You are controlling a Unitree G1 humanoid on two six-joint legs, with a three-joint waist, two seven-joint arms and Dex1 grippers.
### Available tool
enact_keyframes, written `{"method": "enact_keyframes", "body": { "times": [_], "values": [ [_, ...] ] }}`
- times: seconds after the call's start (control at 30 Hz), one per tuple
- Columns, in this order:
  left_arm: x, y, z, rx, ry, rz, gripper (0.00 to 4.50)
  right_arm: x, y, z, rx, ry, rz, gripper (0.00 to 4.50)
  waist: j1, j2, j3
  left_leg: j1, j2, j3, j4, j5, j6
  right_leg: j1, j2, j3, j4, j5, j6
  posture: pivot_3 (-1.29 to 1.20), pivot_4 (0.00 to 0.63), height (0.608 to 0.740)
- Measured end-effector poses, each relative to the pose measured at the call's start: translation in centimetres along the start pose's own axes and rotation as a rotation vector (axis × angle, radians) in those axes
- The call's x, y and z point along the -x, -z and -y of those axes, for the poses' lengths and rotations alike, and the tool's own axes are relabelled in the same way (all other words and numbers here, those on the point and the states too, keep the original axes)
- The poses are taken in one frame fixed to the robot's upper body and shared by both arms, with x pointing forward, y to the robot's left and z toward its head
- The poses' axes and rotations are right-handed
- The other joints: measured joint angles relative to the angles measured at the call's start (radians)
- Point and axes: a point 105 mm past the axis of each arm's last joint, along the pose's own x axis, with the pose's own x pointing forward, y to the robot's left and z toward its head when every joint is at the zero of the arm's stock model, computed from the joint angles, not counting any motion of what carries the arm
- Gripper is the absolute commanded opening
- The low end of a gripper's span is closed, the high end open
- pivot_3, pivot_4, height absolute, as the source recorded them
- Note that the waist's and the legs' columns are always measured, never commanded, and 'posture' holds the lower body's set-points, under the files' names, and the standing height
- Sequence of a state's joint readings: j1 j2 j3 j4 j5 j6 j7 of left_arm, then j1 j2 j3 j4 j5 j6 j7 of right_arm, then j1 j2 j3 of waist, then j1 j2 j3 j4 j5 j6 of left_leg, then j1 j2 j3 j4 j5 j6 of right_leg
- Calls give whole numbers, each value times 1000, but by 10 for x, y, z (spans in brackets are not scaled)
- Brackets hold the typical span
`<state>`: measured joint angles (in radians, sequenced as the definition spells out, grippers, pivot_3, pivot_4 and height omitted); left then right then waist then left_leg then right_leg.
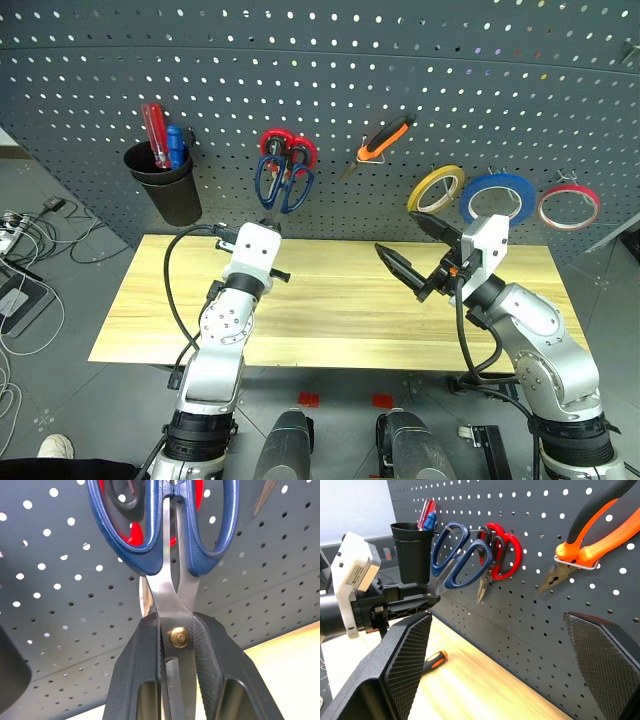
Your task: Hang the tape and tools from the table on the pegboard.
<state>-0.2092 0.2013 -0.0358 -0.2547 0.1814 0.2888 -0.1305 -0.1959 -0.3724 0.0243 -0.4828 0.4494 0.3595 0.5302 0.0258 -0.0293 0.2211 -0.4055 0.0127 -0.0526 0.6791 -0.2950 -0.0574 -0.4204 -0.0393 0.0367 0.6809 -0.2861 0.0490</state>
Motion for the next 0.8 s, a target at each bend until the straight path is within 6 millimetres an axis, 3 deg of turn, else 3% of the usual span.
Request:
{"method": "enact_keyframes", "body": {
  "times": [0.1, 0.43, 0.57, 0.8],
  "values": [
    [-2, 3, 1, 27, 4, -16, 631, 0, -1, 0, 3, 5, 1, 4500, 0, 0, 0, 1, 0, 0, 0, 0, 0, 1, 0, 0, 0, 0, 0, 74, 188, 740],
    [-2, 11, 1, 43, -4, -55, 3441, 3, -1, -1, 11, 3, -6, 4500, 0, 0, -1, 2, 0, 0, 0, 0, 0, 1, 0, 2, 0, 0, 0, 82, 188, 740],
    [5, 26, 0, 52, -19, -115, 4480, 3, 0, -2, 15, -11, -14, 4500, 0, 0, -1, 3, 0, 0, 0, 0, 0, 1, 0, 2, 0, 0, 0, 91, 200, 740],
    [39, 73, -15, 119, -115, -328, 4480, 7, 13, -12, 40, -90, -87, 4500, -1, 0, 0, 4, 0, -1, 0, -2, 3, 2, 0, 3, 0, 0, 0, 117, 251, 740]
  ]
}}
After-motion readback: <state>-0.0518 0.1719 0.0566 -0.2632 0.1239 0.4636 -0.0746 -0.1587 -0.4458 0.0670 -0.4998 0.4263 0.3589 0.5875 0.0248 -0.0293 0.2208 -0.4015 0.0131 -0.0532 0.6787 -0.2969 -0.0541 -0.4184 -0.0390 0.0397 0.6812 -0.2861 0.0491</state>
